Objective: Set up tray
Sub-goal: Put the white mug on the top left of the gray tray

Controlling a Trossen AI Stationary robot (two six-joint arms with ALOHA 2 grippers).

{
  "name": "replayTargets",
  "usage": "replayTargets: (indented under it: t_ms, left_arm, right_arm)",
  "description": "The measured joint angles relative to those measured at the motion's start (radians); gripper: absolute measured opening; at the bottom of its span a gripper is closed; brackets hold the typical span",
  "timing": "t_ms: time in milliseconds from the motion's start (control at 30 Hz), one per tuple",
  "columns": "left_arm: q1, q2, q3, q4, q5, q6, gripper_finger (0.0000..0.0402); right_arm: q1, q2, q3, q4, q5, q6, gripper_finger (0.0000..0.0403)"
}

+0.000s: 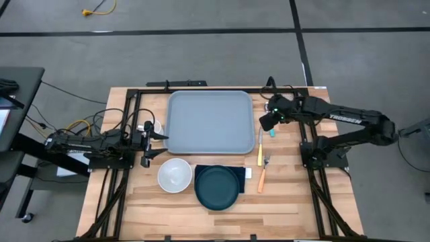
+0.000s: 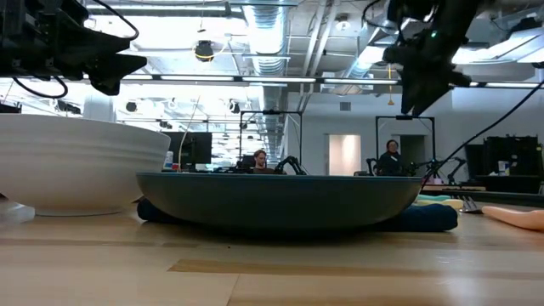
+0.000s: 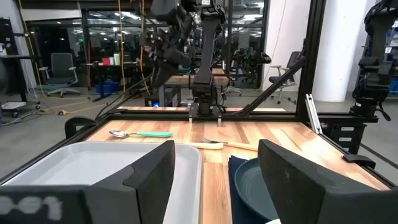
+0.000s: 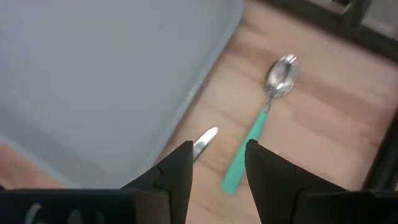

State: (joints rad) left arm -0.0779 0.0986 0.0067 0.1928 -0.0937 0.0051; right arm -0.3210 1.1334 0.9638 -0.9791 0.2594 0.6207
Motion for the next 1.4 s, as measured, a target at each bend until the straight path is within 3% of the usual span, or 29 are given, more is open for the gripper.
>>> replayTargets:
  t_ms: [200,500,767,1067,1333,1400]
  left_arm:
    - [0.000,0.000,0.000,0.000,0.000,0.000,0.0219]
    - [0.000,0.000,0.000,0.000,0.000,0.000,0.0219]
    - [0.000,0.000,0.000,0.004,0.000,0.000,0.0219]
    - [0.000,0.000,0.000,0.101,0.000,-0.057,0.0219]
    - [0.000,0.000,0.001,0.117,0.138,-0.089,0.0219]
    - [0.000,-0.001,0.015,0.107,0.114,-0.093,0.0219]
  right_arm:
    - [0.004,0.123,0.000,0.047,-0.073,-0.032,0.0136]
    - [0.116,0.263,0.000,0.364,-0.131,-0.351,0.0136]
    - [0.259,0.273,0.000,0.737,-0.131,-0.618,0.0136]
    - [0.391,0.267,-0.040,0.886,-0.126,-0.655,0.0136]
    - [0.439,0.267,-0.325,1.496,-0.051,-0.677,0.0136]
    - [0.435,0.267,-0.380,1.688,-0.049,-0.713,0.0136]
